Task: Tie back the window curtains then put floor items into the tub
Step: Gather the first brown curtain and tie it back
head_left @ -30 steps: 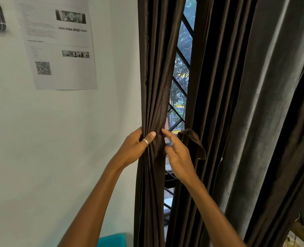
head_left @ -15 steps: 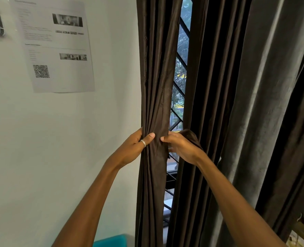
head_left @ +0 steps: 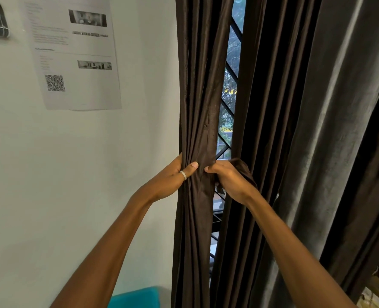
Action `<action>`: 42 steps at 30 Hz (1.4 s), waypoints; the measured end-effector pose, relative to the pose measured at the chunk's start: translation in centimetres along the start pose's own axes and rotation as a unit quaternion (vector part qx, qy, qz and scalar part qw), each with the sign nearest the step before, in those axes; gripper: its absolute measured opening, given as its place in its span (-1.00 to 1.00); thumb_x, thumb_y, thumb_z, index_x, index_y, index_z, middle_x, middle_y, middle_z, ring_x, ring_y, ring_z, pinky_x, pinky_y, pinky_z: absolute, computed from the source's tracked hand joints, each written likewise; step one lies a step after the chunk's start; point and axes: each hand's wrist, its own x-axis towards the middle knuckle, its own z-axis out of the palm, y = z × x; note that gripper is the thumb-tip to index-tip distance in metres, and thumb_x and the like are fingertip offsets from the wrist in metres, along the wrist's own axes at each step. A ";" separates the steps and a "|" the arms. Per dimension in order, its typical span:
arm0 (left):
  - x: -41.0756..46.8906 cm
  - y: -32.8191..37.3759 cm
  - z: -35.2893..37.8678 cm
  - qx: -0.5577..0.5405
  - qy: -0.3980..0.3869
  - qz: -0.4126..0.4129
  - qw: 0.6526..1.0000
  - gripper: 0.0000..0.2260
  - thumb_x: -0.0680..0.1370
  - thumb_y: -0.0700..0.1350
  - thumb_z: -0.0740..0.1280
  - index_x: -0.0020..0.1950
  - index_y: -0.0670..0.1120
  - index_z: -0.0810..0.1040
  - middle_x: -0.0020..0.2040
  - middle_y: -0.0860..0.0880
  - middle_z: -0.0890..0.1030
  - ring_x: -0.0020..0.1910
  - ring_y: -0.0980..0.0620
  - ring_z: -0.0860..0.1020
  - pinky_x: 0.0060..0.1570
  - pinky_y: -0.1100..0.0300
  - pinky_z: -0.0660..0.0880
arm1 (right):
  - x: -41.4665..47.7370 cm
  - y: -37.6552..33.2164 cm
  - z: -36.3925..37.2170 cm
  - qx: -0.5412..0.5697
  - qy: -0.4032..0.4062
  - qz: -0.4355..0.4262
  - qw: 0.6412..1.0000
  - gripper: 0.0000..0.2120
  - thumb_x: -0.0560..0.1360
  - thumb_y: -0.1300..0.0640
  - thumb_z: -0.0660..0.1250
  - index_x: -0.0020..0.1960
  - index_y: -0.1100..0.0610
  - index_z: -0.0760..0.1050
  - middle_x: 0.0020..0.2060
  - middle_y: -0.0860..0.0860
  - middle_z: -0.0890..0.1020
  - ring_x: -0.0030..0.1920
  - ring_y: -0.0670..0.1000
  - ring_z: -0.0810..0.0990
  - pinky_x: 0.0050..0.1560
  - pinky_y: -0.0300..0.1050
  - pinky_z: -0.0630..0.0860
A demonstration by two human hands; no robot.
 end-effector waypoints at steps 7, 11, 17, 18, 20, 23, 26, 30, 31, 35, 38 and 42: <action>1.2 -0.2 -0.8 0.135 0.020 -0.001 0.991 -0.52 0.65 0.16 0.14 0.52 -0.02 0.27 0.30 0.04 0.35 0.24 0.07 0.42 0.33 0.13 0.41 | -0.6 -0.8 -0.7 -0.060 0.002 0.002 0.998 -0.76 0.63 0.31 0.19 -0.03 0.11 0.61 -0.24 -0.21 0.71 -0.19 -0.27 0.65 -0.17 -0.42 0.49; 1.9 -1.0 -0.8 0.212 0.090 0.034 0.973 -0.59 0.63 0.15 0.23 0.36 -0.08 0.44 0.24 -0.02 0.42 0.11 0.04 0.50 0.11 0.21 0.49 | -0.3 -0.9 -0.8 -0.207 0.039 -0.023 0.977 -0.79 0.64 0.09 0.27 0.07 0.15 0.65 -0.05 0.00 0.73 -0.01 -0.02 0.70 0.12 0.01 0.62; 1.0 -1.8 1.5 0.168 0.314 0.089 0.930 -0.62 0.53 0.00 0.46 0.21 -0.10 0.39 0.09 0.03 0.35 -0.07 0.08 0.44 -0.15 0.33 0.43 | -0.5 -1.7 0.2 -0.392 0.124 -0.062 0.909 -0.87 0.61 -0.03 0.32 0.04 0.03 0.50 -0.19 -0.23 0.51 -0.14 -0.14 0.50 -0.27 -0.43 0.29; 0.8 -1.7 1.9 0.202 0.336 0.101 0.914 -0.70 0.54 0.00 0.45 0.11 -0.08 0.41 0.03 0.04 0.37 -0.15 0.06 0.46 -0.24 0.30 0.44 | -0.4 -1.7 0.4 -0.395 0.135 -0.057 0.907 -0.83 0.61 -0.03 0.33 0.09 0.05 0.50 -0.16 -0.20 0.51 -0.12 -0.13 0.49 -0.27 -0.41 0.31; 0.7 -1.7 2.4 0.286 0.356 0.127 0.881 -0.82 0.58 0.00 0.41 -0.04 -0.04 0.44 -0.10 0.04 0.42 -0.32 0.04 0.47 -0.43 0.29 0.36 | -0.2 -1.5 0.8 -0.388 0.157 -0.045 0.907 -0.78 0.59 -0.05 0.35 0.13 0.05 0.45 -0.10 -0.10 0.56 -0.08 -0.05 0.57 -0.20 -0.23 0.49; 0.8 -1.5 2.9 0.360 0.362 0.145 0.848 -0.93 0.59 -0.11 0.37 -0.09 -0.03 0.53 -0.20 0.03 0.48 -0.39 0.02 0.45 -0.50 0.29 0.26 | -0.2 -1.3 1.4 -0.374 0.185 -0.030 0.908 -0.75 0.56 -0.05 0.39 0.04 0.03 0.35 -0.13 0.01 0.64 -0.15 0.05 0.64 -0.16 0.07 0.61; 1.1 -1.4 3.0 0.383 0.355 0.134 0.842 -0.94 0.59 -0.14 0.35 0.01 -0.01 0.61 -0.17 0.02 0.55 -0.35 0.00 0.52 -0.48 0.18 0.45 | -0.2 -1.3 1.8 -0.354 0.216 -0.018 0.910 -0.72 0.53 -0.05 0.42 -0.01 0.04 0.35 -0.28 0.00 0.60 -0.29 0.03 0.59 -0.25 0.07 0.58; 1.1 -0.8 2.7 0.366 0.324 0.098 0.867 -0.84 0.60 -0.07 0.35 0.14 -0.01 0.66 -0.08 0.00 0.66 -0.22 -0.04 0.63 -0.31 0.20 0.51 | -0.6 -2.1 1.9 -0.210 0.237 0.049 0.947 -0.78 0.50 0.01 0.46 -0.04 0.07 0.46 -0.32 0.08 0.68 -0.29 0.07 0.69 -0.18 0.04 0.64; 1.2 -0.5 2.5 0.348 0.316 0.086 0.878 -0.82 0.60 -0.03 0.34 0.14 -0.01 0.66 -0.07 0.00 0.68 -0.18 -0.03 0.63 -0.25 0.22 0.50 | -0.7 -2.5 1.8 -0.145 0.230 0.071 0.960 -0.81 0.50 0.05 0.47 -0.03 0.11 0.49 -0.26 0.15 0.71 -0.25 0.11 0.72 -0.12 0.07 0.68; 1.2 0.4 1.3 0.234 0.290 0.047 0.927 -0.77 0.63 0.05 0.29 0.00 -0.02 0.70 -0.18 0.01 0.70 -0.24 0.06 0.61 -0.18 0.28 0.50 | -1.0 -3.6 1.4 0.056 0.166 0.131 0.976 -0.94 0.54 0.21 0.42 -0.01 0.20 0.58 -0.14 0.27 0.63 -0.14 0.22 0.65 -0.20 -0.03 0.70; 1.2 0.6 0.5 0.179 0.226 0.030 0.957 -0.74 0.65 0.02 0.25 0.04 -0.06 0.69 -0.13 -0.02 0.71 -0.17 0.06 0.63 -0.15 0.35 0.46 | -1.0 -3.6 1.4 0.167 0.164 0.154 0.960 -0.82 0.56 0.30 0.34 0.15 0.29 0.60 -0.11 0.18 0.63 -0.12 0.10 0.62 -0.32 -0.22 0.62; 1.0 0.9 0.0 0.141 0.115 0.003 0.983 -0.71 0.61 -0.15 0.29 0.32 -0.03 0.57 0.09 0.00 0.68 -0.02 0.07 0.64 -0.07 0.47 0.47 | -0.8 -3.2 1.4 0.268 0.150 0.160 0.938 -0.79 0.58 0.37 0.27 0.16 0.28 0.59 -0.16 0.13 0.70 -0.20 0.03 0.71 -0.14 -0.16 0.67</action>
